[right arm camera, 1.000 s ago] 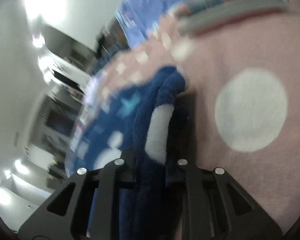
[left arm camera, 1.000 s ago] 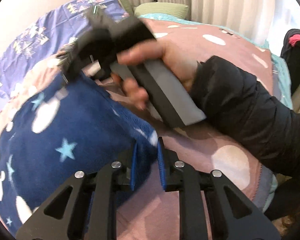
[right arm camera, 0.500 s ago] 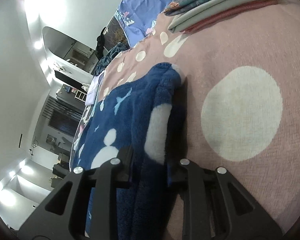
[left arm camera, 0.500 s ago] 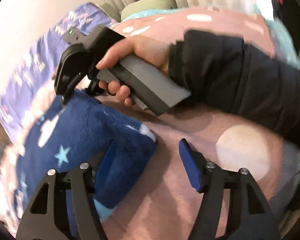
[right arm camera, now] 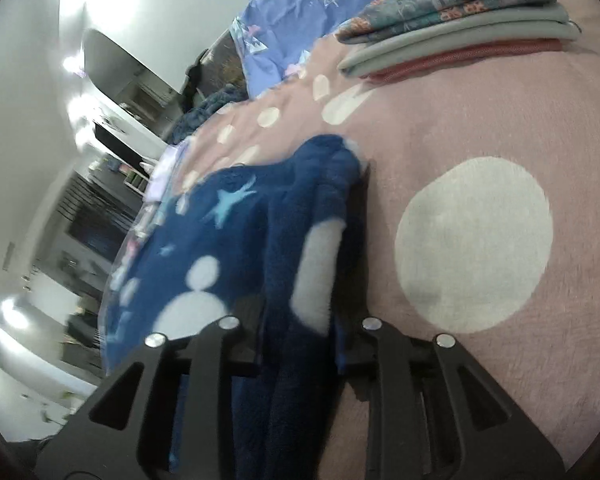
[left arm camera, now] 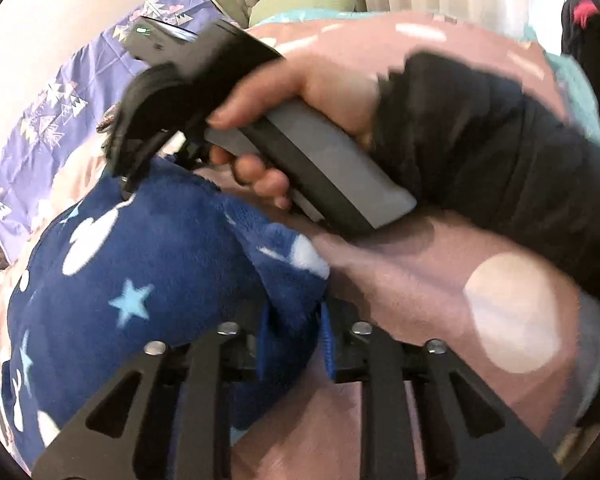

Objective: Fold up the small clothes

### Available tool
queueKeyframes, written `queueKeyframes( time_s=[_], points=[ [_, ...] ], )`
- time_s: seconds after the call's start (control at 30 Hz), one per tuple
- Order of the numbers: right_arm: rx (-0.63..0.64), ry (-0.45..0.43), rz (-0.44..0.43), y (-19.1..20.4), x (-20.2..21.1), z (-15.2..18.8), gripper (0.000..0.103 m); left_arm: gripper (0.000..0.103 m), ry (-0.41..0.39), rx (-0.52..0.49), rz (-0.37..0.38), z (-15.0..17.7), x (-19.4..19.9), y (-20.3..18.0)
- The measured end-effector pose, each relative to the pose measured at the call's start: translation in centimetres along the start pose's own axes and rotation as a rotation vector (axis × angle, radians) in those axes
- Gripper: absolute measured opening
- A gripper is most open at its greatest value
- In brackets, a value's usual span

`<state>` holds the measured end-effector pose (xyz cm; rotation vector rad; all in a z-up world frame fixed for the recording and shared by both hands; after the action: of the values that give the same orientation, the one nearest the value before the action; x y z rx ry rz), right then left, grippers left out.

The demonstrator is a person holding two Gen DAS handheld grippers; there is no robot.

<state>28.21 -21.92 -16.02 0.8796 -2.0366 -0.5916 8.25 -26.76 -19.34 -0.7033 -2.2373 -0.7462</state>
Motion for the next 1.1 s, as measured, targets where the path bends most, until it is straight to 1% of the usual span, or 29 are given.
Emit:
queueKeyframes(
  time_s=[0.03, 0.07, 0.1, 0.13, 0.17, 0.2, 0.27, 0.3, 0.37, 0.4, 0.43, 0.47, 0.53, 0.57, 0.67, 0.73, 0.77, 0.87, 0.9, 0.97, 1.0, 1.07, 1.1],
  points=[
    [0.015, -0.019, 0.0, 0.3, 0.2, -0.2, 0.03, 0.024, -0.008, -0.018, -0.027, 0.0, 0.0, -0.1],
    [0.022, -0.041, 0.0, 0.2, 0.5, -0.5, 0.031, 0.027, -0.01, -0.028, -0.045, 0.0, 0.1, -0.4],
    [0.012, -0.053, -0.006, 0.0, 0.7, -0.6, 0.031, 0.03, -0.016, -0.019, -0.041, -0.2, 0.4, -0.5],
    [-0.006, -0.05, -0.023, -0.3, 0.6, -0.7, 0.031, 0.035, -0.021, 0.0, -0.022, -0.2, 0.8, -0.5],
    [-0.019, -0.049, -0.038, -0.4, 0.6, -0.7, 0.032, 0.042, -0.022, 0.019, -0.001, -0.1, 1.3, -0.5],
    [-0.026, -0.052, -0.053, -0.5, 0.6, -0.7, 0.032, 0.044, -0.026, 0.034, 0.015, 0.1, 1.9, -0.4],
    [-0.035, -0.059, -0.067, -0.7, 0.8, -0.7, 0.033, 0.044, -0.038, 0.062, 0.017, 0.7, 3.0, 0.3],
    [-0.046, -0.066, -0.075, -0.8, 0.8, -0.8, 0.034, 0.045, -0.046, 0.09, 0.005, 1.3, 4.0, 1.2],
    [-0.074, -0.084, -0.091, -0.9, 1.4, -0.9, 0.036, 0.05, -0.054, 0.148, -0.02, 2.7, 5.7, 2.7],
    [-0.099, -0.101, -0.101, -1.2, 1.7, -1.1, 0.036, 0.05, -0.06, 0.2, -0.043, 3.9, 6.9, 4.2],
    [-0.126, -0.117, -0.108, -1.3, 2.0, -1.4, 0.036, 0.054, -0.062, 0.239, -0.059, 4.8, 7.7, 5.3],
    [-0.161, -0.137, -0.115, -1.8, 2.3, -1.6, 0.036, 0.057, -0.064, 0.3, -0.091, 6.7, 9.1, 6.6],
    [-0.197, -0.159, -0.112, -2.0, 2.6, -2.0, 0.036, 0.057, -0.069, 0.382, -0.127, 9.3, 11.0, 8.8],
    [-0.207, -0.167, -0.106, -2.2, 2.8, -2.0, 0.036, 0.058, -0.076, 0.445, -0.156, 11.2, 12.5, 10.4],
    [-0.186, -0.186, -0.036, -2.4, 3.9, -1.7, 0.037, 0.059, -0.091, 0.567, -0.238, 15.4, 15.4, 15.1],
    [-0.16, -0.214, 0.061, -2.3, 5.4, -1.3, 0.04, 0.059, -0.113, 0.672, -0.298, 18.6, 17.7, 18.7],
    [-0.148, -0.231, 0.105, -1.9, 6.2, -1.3, 0.045, 0.059, -0.121, 0.729, -0.34, 20.7, 19.0, 20.5],
    [-0.1, -0.266, 0.144, -0.1, 8.3, -0.7, 0.046, 0.059, -0.118, 0.855, -0.422, 25.0, 21.1, 24.3],
    [-0.072, -0.269, 0.145, 1.4, 8.9, -0.4, 0.046, 0.059, -0.123, 0.893, -0.427, 26.4, 21.8, 25.1],
    [-0.007, -0.269, 0.151, 4.1, 9.6, 0.1, 0.047, 0.059, -0.163, 0.982, -0.385, 28.1, 22.2, 27.4],
    [0.037, -0.267, 0.157, 5.9, 9.8, 0.4, 0.047, 0.059, -0.184, 1.02, -0.353, 28.8, 22.0, 28.2],
    [0.12, -0.254, 0.151, 9.4, 9.4, 1.1, 0.051, 0.059, -0.21, 1.051, -0.296, 29.3, 21.3, 29.1],
    [0.185, -0.237, 0.136, 12.1, 8.7, 1.9, 0.053, 0.059, -0.218, 1.061, -0.265, 29.5, 21.1, 28.9]
  ],
)
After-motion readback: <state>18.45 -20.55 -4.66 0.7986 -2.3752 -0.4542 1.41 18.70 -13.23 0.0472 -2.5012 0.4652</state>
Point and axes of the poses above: each gripper's, at about its wrist camera, not at the fingertips, and x roughly against the way its jaws point, y to its left, z to its underside, the point moved 10 cm from there along -x, roughly the way its jaws point, and after that the axes turned 6 degrees about -y, right-handed, at the moved point
